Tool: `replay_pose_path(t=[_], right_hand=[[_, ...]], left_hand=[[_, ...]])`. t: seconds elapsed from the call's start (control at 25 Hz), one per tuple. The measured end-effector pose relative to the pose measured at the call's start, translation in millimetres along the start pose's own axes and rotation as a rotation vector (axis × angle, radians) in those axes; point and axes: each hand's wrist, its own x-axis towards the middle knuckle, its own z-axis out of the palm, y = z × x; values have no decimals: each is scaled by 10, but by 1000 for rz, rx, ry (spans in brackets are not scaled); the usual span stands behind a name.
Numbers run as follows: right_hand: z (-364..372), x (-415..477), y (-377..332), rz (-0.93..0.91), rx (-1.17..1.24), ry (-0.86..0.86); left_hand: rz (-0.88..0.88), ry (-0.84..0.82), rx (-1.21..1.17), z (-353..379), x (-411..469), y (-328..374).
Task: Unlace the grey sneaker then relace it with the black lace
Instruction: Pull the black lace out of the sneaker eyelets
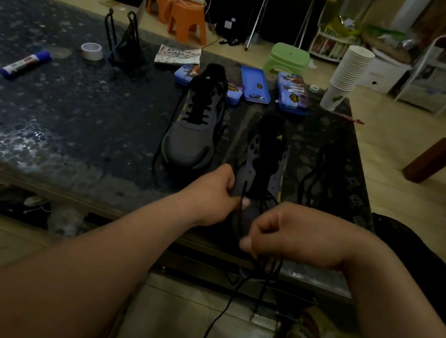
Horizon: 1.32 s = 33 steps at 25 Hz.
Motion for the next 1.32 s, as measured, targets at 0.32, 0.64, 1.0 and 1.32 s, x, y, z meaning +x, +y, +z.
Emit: replay_pose_path(t=[0.32,0.64,1.0,1.32], right_hand=[[129,728,18,252,-282,817],[20,97,-23,85,-9,212],[63,511,30,80,-67,568],[153,319,86,184,-47,426]], left_hand=[[8,17,43,12,-17,14],[-14,15,-19,15,-6,22],[4,-8,-30,14,-50,36],[-41,8,-33,28,-70,92]])
